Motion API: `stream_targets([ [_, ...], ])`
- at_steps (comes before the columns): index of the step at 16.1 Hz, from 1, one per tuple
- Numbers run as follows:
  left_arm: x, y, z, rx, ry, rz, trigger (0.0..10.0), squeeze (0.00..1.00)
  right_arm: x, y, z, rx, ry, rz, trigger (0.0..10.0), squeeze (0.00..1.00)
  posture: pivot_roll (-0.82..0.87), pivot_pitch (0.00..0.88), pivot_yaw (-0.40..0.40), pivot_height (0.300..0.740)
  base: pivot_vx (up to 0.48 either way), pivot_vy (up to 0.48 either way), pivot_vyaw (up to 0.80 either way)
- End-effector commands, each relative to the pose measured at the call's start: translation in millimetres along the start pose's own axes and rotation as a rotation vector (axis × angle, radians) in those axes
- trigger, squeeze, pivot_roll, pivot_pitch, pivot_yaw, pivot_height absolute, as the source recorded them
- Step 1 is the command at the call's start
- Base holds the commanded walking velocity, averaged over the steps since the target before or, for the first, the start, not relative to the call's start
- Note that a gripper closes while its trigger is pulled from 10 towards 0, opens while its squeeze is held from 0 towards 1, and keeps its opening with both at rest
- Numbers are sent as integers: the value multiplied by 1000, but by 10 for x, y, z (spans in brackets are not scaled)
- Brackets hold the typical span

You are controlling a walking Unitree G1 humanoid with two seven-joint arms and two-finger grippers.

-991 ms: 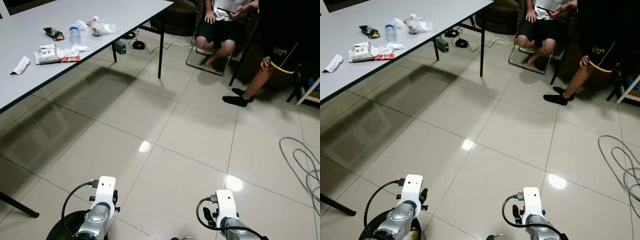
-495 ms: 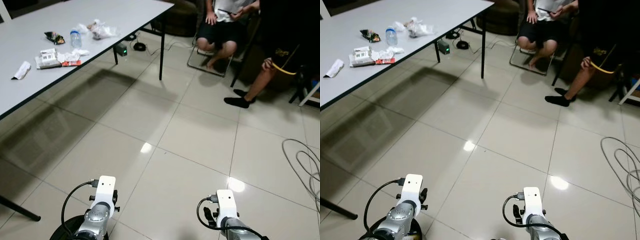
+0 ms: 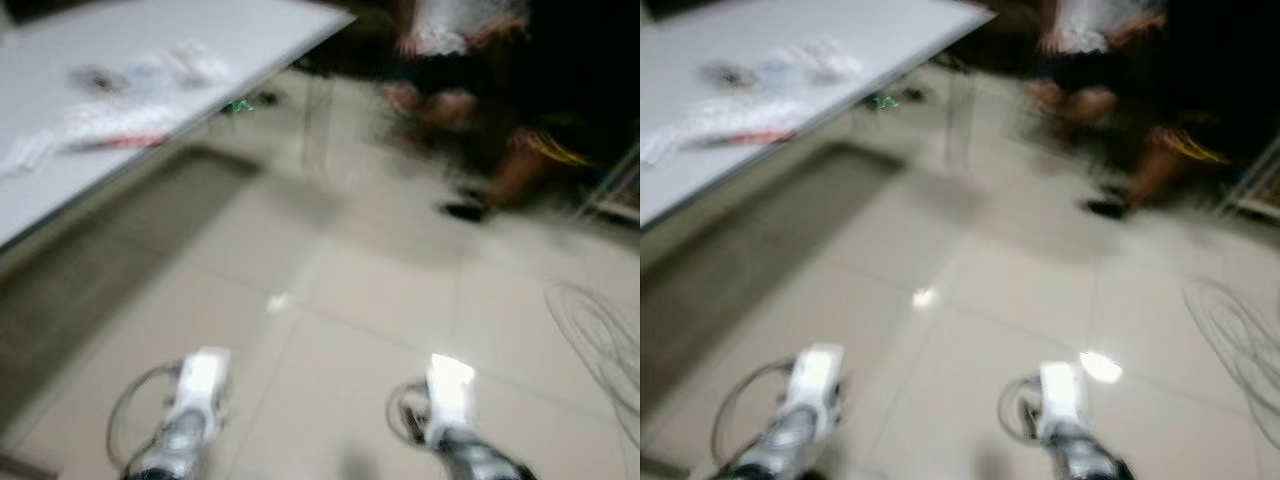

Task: Picking trash to rubbish bin

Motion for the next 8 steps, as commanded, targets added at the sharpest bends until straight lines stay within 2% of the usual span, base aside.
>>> stream_targets([
  [1, 91, -169, -15, -40, -23, 5, 10000, 0, -87, -177, 30, -42, 27, -1, 10000, 0, 38, 84, -62, 740, 352, 0, -788],
  [3, 94, -170, -16, -39, -23, 6, 10000, 0, -85, -182, 30, -44, 26, 1, 10000, 0, 39, 85, -63, 740, 354, 0, -778],
  [8, 93, -167, -16, -40, -23, 5, 10000, 0, -62, -185, 29, -48, 10, -2, 10000, 0, 41, 79, -61, 740, 355, 0, 0],
])
Point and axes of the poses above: a point about 5 cm out from each wrist's last joint towards the gripper, its own z axis pointing back from the gripper into the wrist, its own x axis along the axis of the wrist's last joint, y = z × x, the point moved 4 cm from there along -z, pointing out of the wrist towards the gripper, and after that the axes turned 3 degrees about z, right-handed, at the moved point
